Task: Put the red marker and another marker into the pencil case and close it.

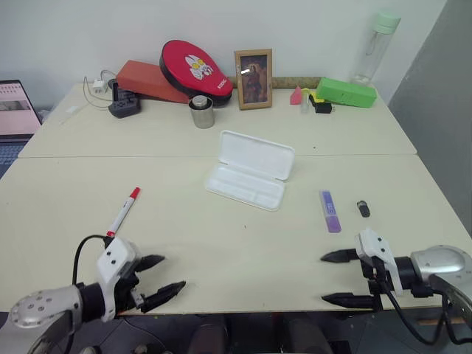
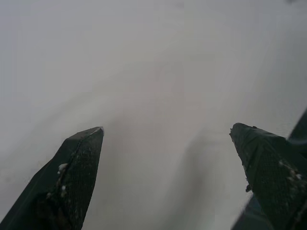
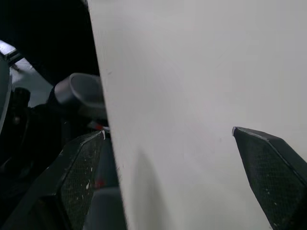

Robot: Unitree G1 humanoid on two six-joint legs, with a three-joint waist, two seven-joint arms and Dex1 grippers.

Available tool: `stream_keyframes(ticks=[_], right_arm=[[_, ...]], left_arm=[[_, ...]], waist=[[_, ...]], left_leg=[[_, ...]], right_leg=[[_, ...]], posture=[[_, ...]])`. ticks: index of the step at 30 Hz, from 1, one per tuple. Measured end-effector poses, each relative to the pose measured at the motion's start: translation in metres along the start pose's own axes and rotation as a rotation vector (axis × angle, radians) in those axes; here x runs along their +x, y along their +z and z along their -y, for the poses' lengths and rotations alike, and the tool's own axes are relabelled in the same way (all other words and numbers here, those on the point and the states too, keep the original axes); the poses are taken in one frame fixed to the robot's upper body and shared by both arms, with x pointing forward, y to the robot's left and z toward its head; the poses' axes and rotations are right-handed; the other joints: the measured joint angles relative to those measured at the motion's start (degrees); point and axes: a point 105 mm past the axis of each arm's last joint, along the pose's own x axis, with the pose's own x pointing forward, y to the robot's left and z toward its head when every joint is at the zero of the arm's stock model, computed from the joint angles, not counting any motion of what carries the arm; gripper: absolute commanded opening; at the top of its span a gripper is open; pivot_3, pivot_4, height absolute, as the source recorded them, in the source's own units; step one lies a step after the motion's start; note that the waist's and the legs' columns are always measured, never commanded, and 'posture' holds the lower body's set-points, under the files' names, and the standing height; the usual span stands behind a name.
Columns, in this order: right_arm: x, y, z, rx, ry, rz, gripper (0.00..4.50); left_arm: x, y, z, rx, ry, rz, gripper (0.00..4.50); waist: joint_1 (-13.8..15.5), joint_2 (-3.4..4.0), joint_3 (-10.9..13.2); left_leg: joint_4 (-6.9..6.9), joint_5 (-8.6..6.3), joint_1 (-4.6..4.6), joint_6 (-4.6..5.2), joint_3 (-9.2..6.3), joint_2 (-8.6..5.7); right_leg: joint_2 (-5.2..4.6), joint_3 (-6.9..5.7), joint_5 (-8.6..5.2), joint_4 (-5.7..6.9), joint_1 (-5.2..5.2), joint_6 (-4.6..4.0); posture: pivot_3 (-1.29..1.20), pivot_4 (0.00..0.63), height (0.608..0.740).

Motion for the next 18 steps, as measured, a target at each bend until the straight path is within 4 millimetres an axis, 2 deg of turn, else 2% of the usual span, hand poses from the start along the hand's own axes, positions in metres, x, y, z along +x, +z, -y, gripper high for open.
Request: stream_keyframes(ticks=[3, 5, 7, 10, 12, 18], right_arm=[[0.011, 0.027, 0.016, -0.066, -0.052, 0.051, 4.49], [0.025, 0.045, 0.023, -0.104, -0.064, 0.091, 4.49], [0.036, 0.053, 0.025, -0.116, -0.066, 0.096, 4.49], [0.067, 0.076, 0.045, -0.115, -0.131, 0.123, 4.49], [0.090, 0.088, 0.049, -0.127, -0.142, 0.112, 4.49], [0.116, 0.075, 0.063, -0.095, -0.216, 0.004, 4.49]], left_arm=[[0.005, 0.034, -0.005, 0.033, 0.014, 0.138, 4.50], [0.008, 0.048, -0.006, 0.050, 0.012, 0.193, 4.50], [0.009, 0.057, -0.005, 0.061, 0.012, 0.225, 4.50], [0.012, 0.074, -0.005, 0.075, 0.000, 0.290, 4.50], [0.012, 0.088, 0.001, 0.101, -0.027, 0.336, 4.50], [0.017, 0.089, 0.004, 0.096, -0.034, 0.336, 4.50]], waist=[[-0.1, -0.08, 0.0], [-0.4, -0.08, 0.0], [-0.3, -0.09, 0.0], [-0.7, -0.15, 0.0], [-0.7, -0.14, 0.0], [-0.5, -0.14, 0.0]], left_leg=[[-0.01, 0.00, 0.05, -0.01, 0.03, 0.02], [-0.02, 0.00, 0.07, -0.01, 0.02, 0.02], [-0.03, -0.01, 0.07, -0.02, 0.02, 0.01], [-0.03, 0.00, 0.07, -0.04, 0.01, 0.02], [-0.03, 0.00, 0.09, -0.04, 0.01, 0.02], [-0.03, -0.02, 0.05, -0.05, 0.02, -0.10]], right_leg=[[0.03, 0.04, 0.02, -0.01, 0.01, -0.03], [0.04, 0.06, 0.15, 0.03, -0.01, -0.26], [0.04, 0.05, 0.16, 0.04, 0.00, -0.28], [0.06, 0.07, 0.20, 0.14, -0.09, -0.35], [0.07, 0.07, 0.20, 0.17, -0.09, -0.35], [0.08, 0.07, 0.21, 0.16, -0.10, -0.36]], posture=[[0.00, 0.150, 0.740], [0.00, 0.150, 0.740], [0.00, 0.150, 0.740], [0.00, 0.150, 0.740], [0.00, 0.150, 0.740], [0.00, 0.150, 0.740]])
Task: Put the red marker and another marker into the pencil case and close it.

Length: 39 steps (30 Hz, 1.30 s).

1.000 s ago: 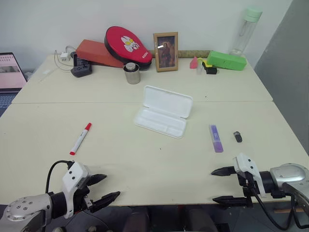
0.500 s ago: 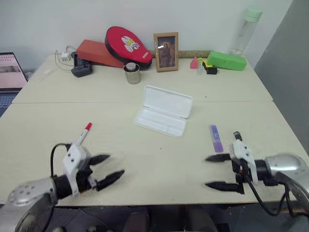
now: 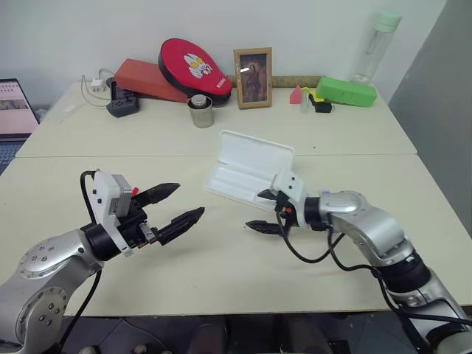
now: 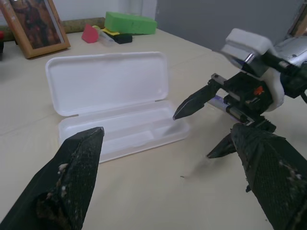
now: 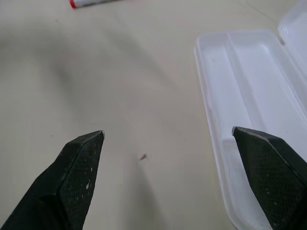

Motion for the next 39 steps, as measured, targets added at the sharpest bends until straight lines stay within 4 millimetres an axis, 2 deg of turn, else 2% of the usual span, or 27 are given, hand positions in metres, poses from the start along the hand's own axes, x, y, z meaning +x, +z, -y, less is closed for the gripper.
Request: stream_keyframes(ticks=[2, 7, 14, 18, 19, 20, 26, 30, 34, 36, 39], right_arm=[[0.003, -0.004, 0.002, -0.003, -0.012, -0.029, 4.49], [0.004, -0.014, 0.013, -0.016, -0.070, -0.101, 3.64], [0.008, -0.015, 0.024, -0.016, -0.105, -0.136, 1.80], [0.009, -0.015, 0.027, -0.023, -0.113, -0.141, 0.57], [0.009, -0.015, 0.027, -0.025, -0.115, -0.142, 0.43], [0.009, -0.014, 0.028, -0.030, -0.114, -0.142, 0.03], [0.006, -0.015, 0.028, -0.063, -0.090, -0.148, 0.03], [-0.006, -0.012, 0.027, -0.158, -0.017, -0.132, 0.03], [-0.023, -0.002, 0.005, -0.337, 0.176, -0.089, 0.03], [-0.023, -0.005, -0.005, -0.383, 0.253, -0.087, 0.03], [-0.020, -0.010, -0.009, -0.413, 0.300, -0.096, 0.03]], left_arm=[[0.002, -0.001, 0.001, -0.001, -0.001, -0.002, 4.50], [0.005, 0.001, 0.000, 0.003, 0.015, 0.004, 4.50], [0.010, 0.001, 0.002, 0.001, 0.013, 0.012, 4.50], [0.010, 0.002, 0.002, 0.002, 0.016, 0.016, 4.50], [0.010, 0.002, 0.001, 0.002, 0.017, 0.017, 4.50], [0.010, 0.002, 0.001, 0.002, 0.018, 0.017, 4.50], [0.013, -0.001, 0.005, -0.007, 0.001, 0.011, 4.50], [0.012, -0.003, 0.007, -0.011, -0.017, 0.000, 4.50], [0.007, -0.007, 0.009, -0.012, -0.039, -0.037, 4.50], [0.003, -0.011, 0.011, -0.014, -0.056, -0.062, 4.50], [0.000, -0.015, 0.013, -0.018, -0.066, -0.083, 4.50]], waist=[[-0.1, 0.00, 0.0], [-0.1, 0.00, 0.0], [-0.2, 0.00, 0.0], [-0.2, 0.00, 0.0], [-0.2, 0.00, 0.0], [-0.2, 0.00, 0.0], [-0.2, 0.00, 0.0], [-0.2, 0.01, 0.0], [-0.3, 0.01, 0.0], [-0.4, 0.01, 0.0], [-0.3, 0.01, 0.0]], left_leg=[[0.00, 0.00, 0.00, 0.00, 0.00, 0.00], [0.00, 0.00, 0.01, 0.00, 0.01, 0.04], [0.00, 0.00, 0.01, 0.01, 0.01, 0.07], [-0.01, 0.00, 0.01, 0.00, 0.01, 0.06], [0.00, 0.00, 0.01, 0.00, 0.01, 0.06], [-0.01, 0.00, 0.01, 0.00, 0.01, 0.06], [-0.01, 0.00, 0.01, 0.00, 0.02, 0.05], [-0.01, 0.00, 0.01, 0.01, 0.04, 0.05], [-0.03, -0.01, 0.01, 0.01, 0.05, 0.11], [-0.03, 0.00, 0.01, 0.01, 0.06, 0.13], [-0.03, 0.00, 0.01, 0.01, 0.05, 0.13]], right_leg=[[0.00, 0.01, 0.00, 0.01, -0.02, 0.00], [0.01, 0.02, 0.00, 0.05, -0.05, 0.00], [0.04, 0.02, 0.01, 0.08, -0.07, -0.01], [0.04, 0.02, 0.01, 0.08, -0.07, -0.01], [0.04, 0.02, 0.01, 0.08, -0.07, -0.01], [0.04, 0.01, 0.01, 0.08, -0.07, -0.01], [0.05, 0.01, 0.01, 0.07, -0.07, -0.01], [0.05, 0.01, 0.01, 0.06, -0.09, -0.01], [0.04, 0.00, 0.00, 0.03, -0.09, 0.00], [0.04, 0.00, 0.00, 0.04, -0.10, 0.00], [0.04, 0.01, 0.00, 0.04, -0.11, -0.01]], posture=[[0.00, 0.150, 0.740], [0.00, 0.150, 0.740], [0.00, 0.150, 0.740], [0.00, 0.150, 0.740], [0.00, 0.150, 0.740], [0.00, 0.150, 0.740], [0.00, 0.150, 0.740], [0.00, 0.150, 0.740], [0.00, 0.150, 0.740], [0.00, 0.150, 0.740], [0.00, 0.150, 0.740]])
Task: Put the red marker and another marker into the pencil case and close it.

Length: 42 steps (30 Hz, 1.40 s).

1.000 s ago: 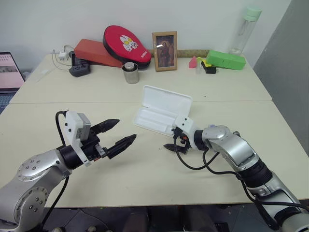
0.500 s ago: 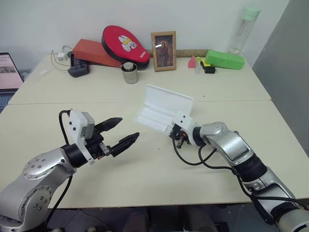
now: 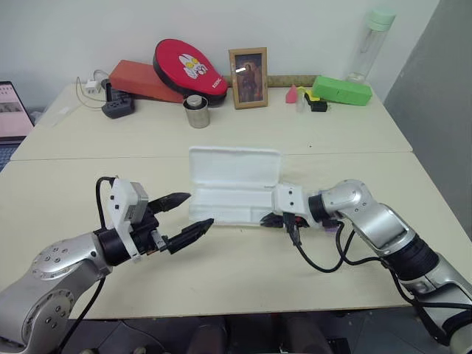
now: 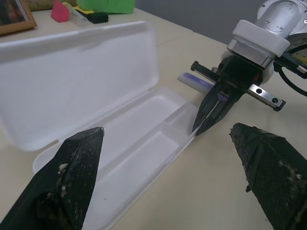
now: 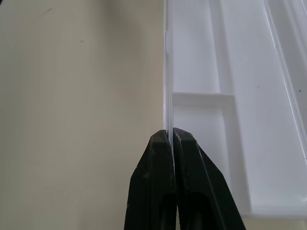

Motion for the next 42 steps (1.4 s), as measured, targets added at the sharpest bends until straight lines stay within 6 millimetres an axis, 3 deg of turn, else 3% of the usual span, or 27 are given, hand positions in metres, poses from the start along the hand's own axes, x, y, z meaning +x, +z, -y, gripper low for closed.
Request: stream_keyframes(ticks=[8, 20, 24, 30, 39, 42], right_arm=[[0.015, -0.010, 0.000, 0.029, 0.023, -0.012, 0.03], [0.018, -0.015, 0.003, 0.023, 0.020, -0.032, 0.03], [0.021, -0.011, 0.003, 0.018, 0.018, -0.018, 0.71], [0.020, -0.001, 0.003, 0.020, 0.021, 0.028, 2.13], [-0.014, 0.053, 0.011, 0.043, -0.004, 0.262, 4.37], [-0.029, 0.074, 0.010, 0.096, 0.010, 0.397, 4.44]], left_arm=[[-0.001, 0.003, 0.002, 0.014, 0.000, 0.005, 4.50], [-0.001, 0.002, 0.003, 0.013, 0.007, 0.001, 4.50], [-0.001, 0.002, 0.004, 0.013, 0.007, 0.000, 4.50], [-0.003, -0.003, 0.004, -0.003, 0.013, -0.012, 4.50], [-0.023, -0.012, -0.009, -0.060, 0.148, -0.008, 4.50], [-0.034, -0.014, -0.036, -0.077, 0.310, 0.011, 4.50]], waist=[[0.0, 0.00, 0.0], [0.0, 0.00, 0.0], [0.0, 0.00, 0.0], [0.1, 0.00, 0.0], [0.1, 0.01, 0.0], [0.2, 0.02, 0.0]], left_leg=[[0.00, 0.00, -0.01, -0.01, -0.02, 0.00], [0.00, 0.00, -0.01, -0.01, -0.02, 0.00], [0.00, 0.00, -0.01, -0.01, -0.02, 0.00], [0.00, 0.00, -0.01, -0.01, -0.04, -0.01], [-0.02, -0.01, -0.03, -0.01, -0.07, 0.01], [-0.02, 0.00, -0.03, -0.01, -0.09, 0.01]], right_leg=[[-0.02, 0.02, 0.00, -0.01, 0.00, 0.00], [-0.02, 0.03, 0.00, -0.01, 0.00, -0.01], [-0.02, 0.03, 0.00, -0.01, 0.00, -0.01], [-0.03, 0.03, 0.00, -0.01, 0.00, -0.01], [-0.06, 0.03, 0.00, -0.03, -0.02, -0.01], [-0.06, 0.01, 0.00, -0.01, -0.02, -0.01]], posture=[[0.00, 0.150, 0.740], [0.00, 0.150, 0.740], [0.00, 0.150, 0.740], [0.00, 0.150, 0.740], [0.00, 0.150, 0.740], [0.00, 0.150, 0.740]])
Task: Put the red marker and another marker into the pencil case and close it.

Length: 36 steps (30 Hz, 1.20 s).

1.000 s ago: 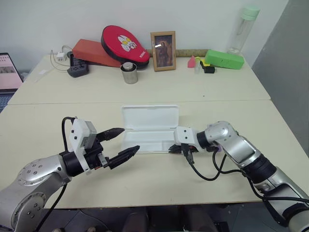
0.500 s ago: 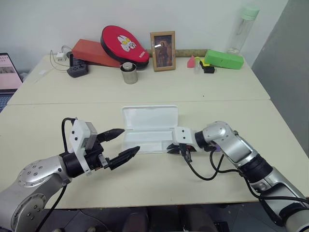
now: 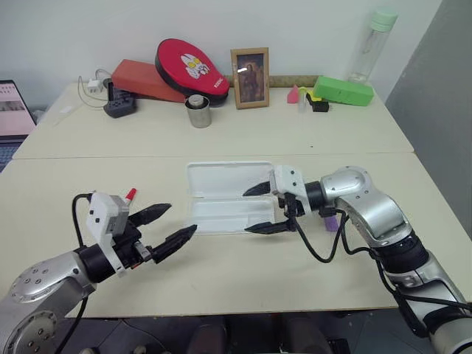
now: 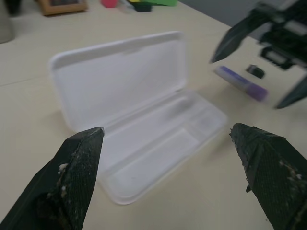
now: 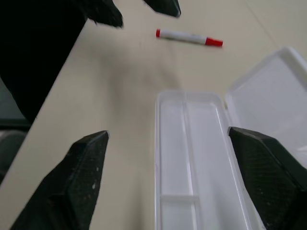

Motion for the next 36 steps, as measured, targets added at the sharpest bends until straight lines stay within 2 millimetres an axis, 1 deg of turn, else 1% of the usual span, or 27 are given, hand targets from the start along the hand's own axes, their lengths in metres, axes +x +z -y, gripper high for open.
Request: stream_keyframes(ticks=[1, 2, 5, 8, 9, 13, 16, 19, 22, 24, 25, 26, 27, 29, 30, 31, 34, 36], right_arm=[[-0.005, 0.008, 0.000, 0.008, -0.008, 0.032, 4.44], [-0.009, 0.012, 0.001, 0.011, -0.019, 0.046, 4.44], [-0.013, 0.014, 0.001, 0.045, -0.032, 0.060, 4.44], [-0.011, 0.017, -0.002, 0.057, -0.021, 0.081, 4.44], [-0.010, 0.018, -0.002, 0.057, -0.022, 0.087, 4.44], [-0.009, 0.020, -0.001, 0.049, -0.045, 0.093, 4.44], [-0.009, 0.019, 0.000, 0.051, -0.066, 0.092, 4.44], [-0.009, 0.019, 0.001, 0.052, -0.081, 0.091, 4.44], [-0.009, 0.019, 0.002, 0.050, -0.094, 0.091, 4.44], [-0.009, 0.019, 0.003, 0.051, -0.102, 0.091, 4.44], [-0.010, 0.019, 0.003, 0.051, -0.103, 0.090, 4.50], [-0.010, 0.018, 0.003, 0.052, -0.105, 0.090, 4.50], [-0.010, 0.018, 0.003, 0.054, -0.106, 0.090, 4.50], [-0.010, 0.016, 0.003, 0.059, -0.110, 0.088, 4.50], [-0.010, 0.016, 0.003, 0.063, -0.112, 0.089, 4.50], [-0.011, 0.015, 0.003, 0.065, -0.115, 0.089, 4.50], [-0.011, 0.015, 0.003, 0.064, -0.120, 0.090, 4.50], [-0.012, 0.015, 0.003, 0.058, -0.122, 0.091, 4.50]], left_arm=[[-0.004, -0.002, -0.018, 0.000, 0.091, -0.010, 4.50], [-0.008, -0.005, -0.030, -0.001, 0.152, -0.021, 4.50], [-0.015, -0.011, -0.053, 0.001, 0.259, -0.042, 4.50], [-0.021, -0.013, -0.086, -0.012, 0.380, -0.051, 4.50], [-0.023, -0.013, -0.093, -0.018, 0.402, -0.057, 4.50], [-0.023, -0.021, -0.107, -0.034, 0.435, -0.103, 4.50], [-0.022, -0.036, -0.117, -0.070, 0.460, -0.169, 4.50], [-0.019, -0.046, -0.120, -0.075, 0.455, -0.228, 4.50], [-0.014, -0.050, -0.122, -0.070, 0.448, -0.264, 4.50], [-0.013, -0.057, -0.125, -0.058, 0.451, -0.312, 4.50], [-0.013, -0.062, -0.126, -0.059, 0.454, -0.332, 4.14], [-0.013, -0.066, -0.128, -0.067, 0.456, -0.346, 4.03], [-0.013, -0.069, -0.129, -0.078, 0.461, -0.354, 3.81], [-0.013, -0.069, -0.130, -0.075, 0.462, -0.358, 3.37], [-0.014, -0.069, -0.131, -0.072, 0.463, -0.360, 3.23], [-0.014, -0.069, -0.131, -0.071, 0.463, -0.362, 2.94], [-0.014, -0.070, -0.131, -0.069, 0.460, -0.363, 2.43], [-0.014, -0.070, -0.131, -0.069, 0.454, -0.363, 2.00]], waist=[[0.0, -0.02, 0.0], [-0.1, -0.02, 0.0], [-0.1, -0.02, 0.0], [-0.1, -0.01, 0.0], [-0.1, -0.02, 0.0], [-0.1, -0.02, 0.0], [-0.1, -0.02, 0.0], [-0.1, -0.02, 0.0], [-0.1, -0.02, 0.0], [-0.1, -0.01, 0.0], [-0.2, -0.01, 0.0], [-0.2, -0.01, 0.0], [-0.2, -0.02, 0.0], [-0.2, -0.02, 0.0], [-0.2, -0.02, 0.0], [-0.2, -0.02, 0.0], [-0.2, -0.01, 0.0], [-0.2, -0.01, 0.0]], left_leg=[[0.00, 0.00, 0.00, 0.00, 0.00, 0.00], [0.00, 0.00, 0.00, 0.00, 0.01, -0.01], [-0.01, 0.00, 0.00, 0.00, 0.03, -0.02], [-0.01, 0.00, -0.01, 0.00, 0.01, 0.00], [-0.01, 0.00, -0.01, 0.00, 0.02, -0.01], [-0.01, 0.00, -0.15, 0.00, 0.07, -0.03], [-0.01, 0.00, -0.23, 0.00, 0.03, -0.02], [-0.01, 0.00, -0.26, -0.01, 0.01, -0.02], [-0.01, 0.00, -0.29, -0.01, -0.01, -0.01], [-0.01, 0.00, -0.29, -0.01, 0.00, -0.02], [-0.01, 0.00, -0.29, -0.01, 0.01, -0.01], [-0.01, 0.00, -0.29, -0.01, 0.00, -0.01], [-0.01, 0.00, -0.31, -0.01, -0.03, 0.00], [-0.01, 0.00, -0.31, -0.01, -0.02, -0.01], [-0.01, 0.00, -0.31, -0.01, -0.02, -0.01], [-0.01, 0.00, -0.31, -0.01, -0.02, -0.01], [-0.01, 0.00, -0.31, -0.01, -0.02, -0.01], [-0.01, 0.00, -0.31, -0.01, -0.02, -0.01]], right_leg=[[0.01, -0.01, 0.00, 0.00, 0.00, 0.00], [0.01, 0.00, 0.00, 0.00, 0.00, 0.00], [0.00, 0.00, 0.00, -0.02, -0.02, 0.00], [0.01, -0.02, 0.00, 0.02, -0.04, 0.00], [0.01, -0.03, 0.00, 0.02, -0.05, 0.00], [-0.01, -0.01, 0.01, 0.02, -0.17, 0.00], [-0.02, -0.01, 0.01, 0.04, -0.25, 0.00], [-0.02, -0.02, 0.03, 0.04, -0.29, -0.03], [-0.02, -0.02, 0.03, 0.04, -0.30, -0.03], [-0.03, -0.02, 0.03, 0.04, -0.31, -0.03], [-0.03, -0.01, 0.03, 0.04, -0.32, -0.04], [-0.03, -0.02, 0.03, 0.05, -0.32, -0.04], [-0.03, -0.04, 0.04, 0.04, -0.33, -0.04], [-0.05, -0.03, 0.04, 0.04, -0.33, -0.05], [-0.05, -0.02, 0.04, 0.04, -0.33, -0.05], [-0.05, -0.02, 0.04, 0.05, -0.33, -0.05], [-0.06, -0.02, 0.04, 0.04, -0.33, -0.05], [-0.06, -0.02, 0.04, 0.04, -0.32, -0.05]], posture=[[0.00, 0.150, 0.740], [0.00, 0.150, 0.740], [0.00, 0.150, 0.740], [0.00, 0.150, 0.740], [0.00, 0.150, 0.740], [0.00, 0.150, 0.740], [0.00, 0.150, 0.740], [0.00, 0.150, 0.740], [0.00, 0.150, 0.740], [0.00, 0.150, 0.740], [0.00, 0.150, 0.740], [0.00, 0.150, 0.740], [0.00, 0.150, 0.740], [0.00, 0.150, 0.740], [0.00, 0.150, 0.740], [0.00, 0.150, 0.740], [0.00, 0.150, 0.740], [0.00, 0.150, 0.740]])
